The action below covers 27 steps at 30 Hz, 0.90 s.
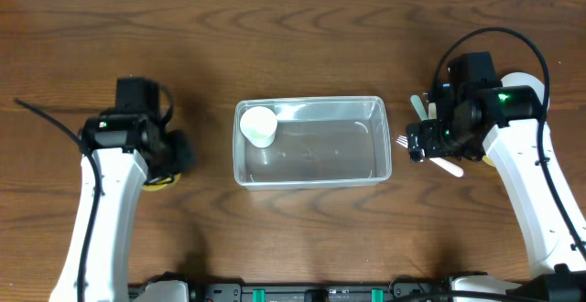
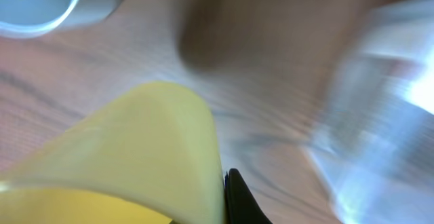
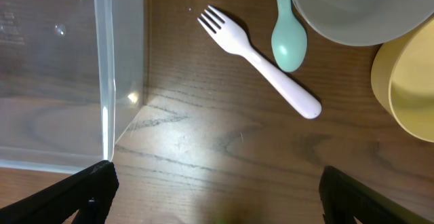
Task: Pack container
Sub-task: 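Move the yellow cup with the left gripper into the container and release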
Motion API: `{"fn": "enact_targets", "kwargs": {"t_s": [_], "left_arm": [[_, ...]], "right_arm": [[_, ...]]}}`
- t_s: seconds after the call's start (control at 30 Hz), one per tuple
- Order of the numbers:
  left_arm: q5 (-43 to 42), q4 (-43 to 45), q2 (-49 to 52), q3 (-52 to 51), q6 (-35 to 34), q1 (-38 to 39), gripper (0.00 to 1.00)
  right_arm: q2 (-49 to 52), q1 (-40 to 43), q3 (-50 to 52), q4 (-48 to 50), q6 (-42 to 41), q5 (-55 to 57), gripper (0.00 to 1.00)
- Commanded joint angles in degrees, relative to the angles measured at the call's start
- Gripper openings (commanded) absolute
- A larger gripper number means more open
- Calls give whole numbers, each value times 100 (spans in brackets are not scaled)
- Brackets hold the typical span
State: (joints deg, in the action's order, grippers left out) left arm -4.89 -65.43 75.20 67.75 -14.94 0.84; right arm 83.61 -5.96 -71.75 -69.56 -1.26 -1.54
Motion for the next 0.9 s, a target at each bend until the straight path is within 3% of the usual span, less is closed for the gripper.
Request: {"fn": "enact_targets", "kwargs": {"t_s": [0.0,0.13,0.33,0.87], "left_arm": [[-208,-345,-103,938,433,778,6],[-197,-481,66,1611,529,1700,6],[-201,-544,647,1655,527,2555,6],[-199,39,2540,1364,702,2914,6]], "right_arm": [[-11,0,-76,-7,24,22,96],[-11,0,-76,-7,24,22,96],[-11,0,-76,-9,24,22,96],[-11,0,-76,-9,24,24,96]]}}
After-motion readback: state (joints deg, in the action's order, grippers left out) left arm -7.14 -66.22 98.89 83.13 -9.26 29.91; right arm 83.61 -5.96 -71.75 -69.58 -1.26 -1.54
